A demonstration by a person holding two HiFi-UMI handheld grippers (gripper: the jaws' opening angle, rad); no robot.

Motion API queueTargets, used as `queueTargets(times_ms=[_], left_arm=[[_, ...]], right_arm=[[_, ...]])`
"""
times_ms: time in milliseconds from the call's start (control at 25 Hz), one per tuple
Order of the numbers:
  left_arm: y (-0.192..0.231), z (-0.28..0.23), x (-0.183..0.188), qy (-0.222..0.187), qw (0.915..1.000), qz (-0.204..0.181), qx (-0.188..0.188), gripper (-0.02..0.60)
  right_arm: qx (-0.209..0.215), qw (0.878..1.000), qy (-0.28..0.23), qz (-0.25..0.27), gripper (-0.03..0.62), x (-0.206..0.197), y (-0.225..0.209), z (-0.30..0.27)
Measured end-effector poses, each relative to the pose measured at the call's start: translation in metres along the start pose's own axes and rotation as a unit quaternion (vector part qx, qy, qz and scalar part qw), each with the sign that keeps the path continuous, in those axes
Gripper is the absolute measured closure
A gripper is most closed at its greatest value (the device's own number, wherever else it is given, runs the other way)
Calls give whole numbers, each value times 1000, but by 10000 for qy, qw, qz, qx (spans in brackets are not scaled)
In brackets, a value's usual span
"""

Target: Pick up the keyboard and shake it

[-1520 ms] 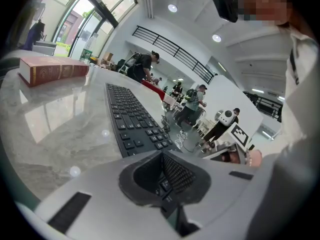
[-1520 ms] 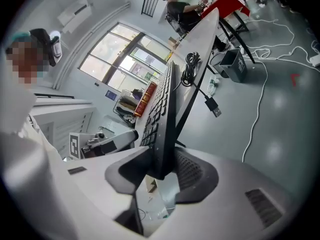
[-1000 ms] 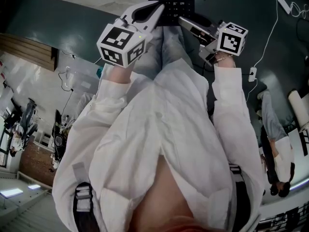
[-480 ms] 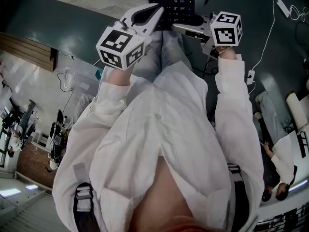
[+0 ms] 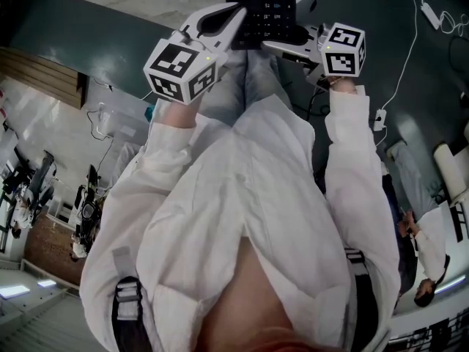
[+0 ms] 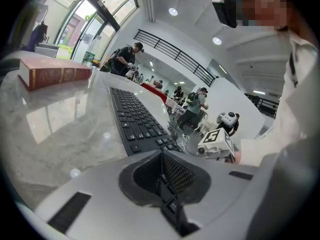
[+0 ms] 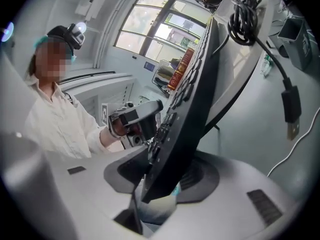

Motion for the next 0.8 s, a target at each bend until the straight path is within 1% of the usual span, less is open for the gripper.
queueTargets(times_ms=[240, 480, 800], left_arm=[[14, -1, 11, -97, 9999, -48, 83, 568], [34, 3, 29, -413, 9988, 44, 240, 566], [52, -2, 50, -510, 9983, -17, 272, 560]], right_arm=[[79, 9996, -143, 214, 433, 0, -1, 0], [119, 9994, -103, 303, 433, 0, -2, -1], [179, 9989, -133, 405, 433, 0, -2, -1]])
Point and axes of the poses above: the fingertips, and each gripper's own axes: z backward along the fingers, y to its left, x out of its top, the point moved 3 cm from there along z, backward along the fingers, and after that the axes turned 5 degrees about -z, right-handed, at the moved point
